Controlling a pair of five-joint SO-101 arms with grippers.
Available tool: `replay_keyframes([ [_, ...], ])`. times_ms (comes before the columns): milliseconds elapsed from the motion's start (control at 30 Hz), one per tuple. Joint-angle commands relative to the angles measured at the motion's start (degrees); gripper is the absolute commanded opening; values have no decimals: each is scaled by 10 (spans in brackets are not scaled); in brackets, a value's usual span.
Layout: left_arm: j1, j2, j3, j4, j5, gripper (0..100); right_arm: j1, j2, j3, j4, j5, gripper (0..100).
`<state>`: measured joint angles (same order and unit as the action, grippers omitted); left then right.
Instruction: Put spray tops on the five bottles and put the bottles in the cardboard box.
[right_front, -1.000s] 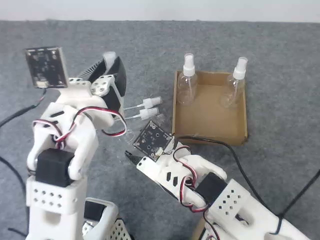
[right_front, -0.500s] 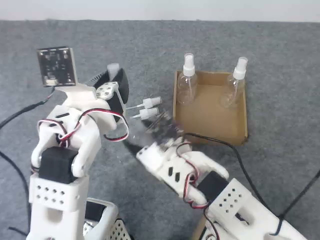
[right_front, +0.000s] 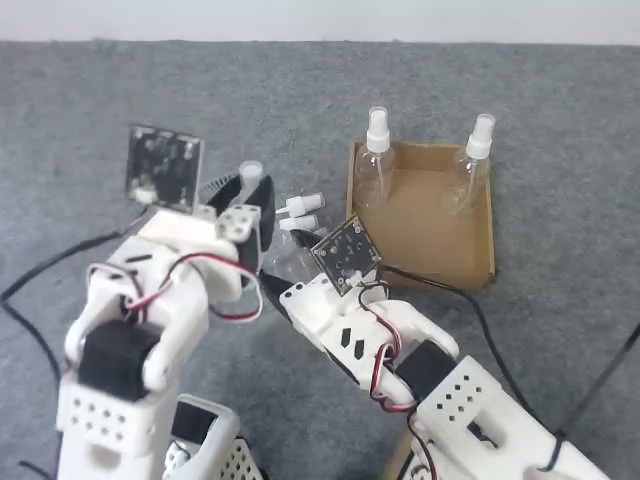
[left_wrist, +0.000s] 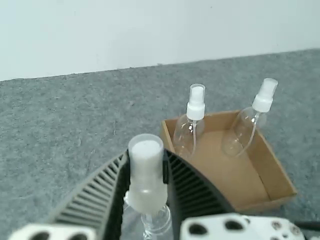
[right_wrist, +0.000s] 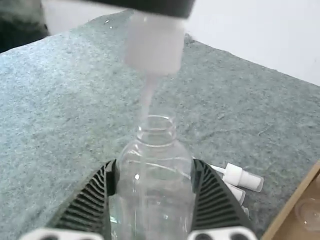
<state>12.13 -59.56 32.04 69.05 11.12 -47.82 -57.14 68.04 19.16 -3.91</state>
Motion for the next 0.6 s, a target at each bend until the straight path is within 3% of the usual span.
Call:
replay_keyframes([
  [0, 1, -19, 12, -6, -20, 108, 14, -23, -9, -13, -7, 6],
  [233, -4, -4, -26, -20, -40, 126, 13, -23, -3, -15, -6, 6],
  [400, -86, 49, -63, -16, -40, 123, 15, -23, 7, -15, -6, 6],
  [567, -87, 76, -32, -21, -67, 122, 13, -23, 7, -15, -6, 6],
])
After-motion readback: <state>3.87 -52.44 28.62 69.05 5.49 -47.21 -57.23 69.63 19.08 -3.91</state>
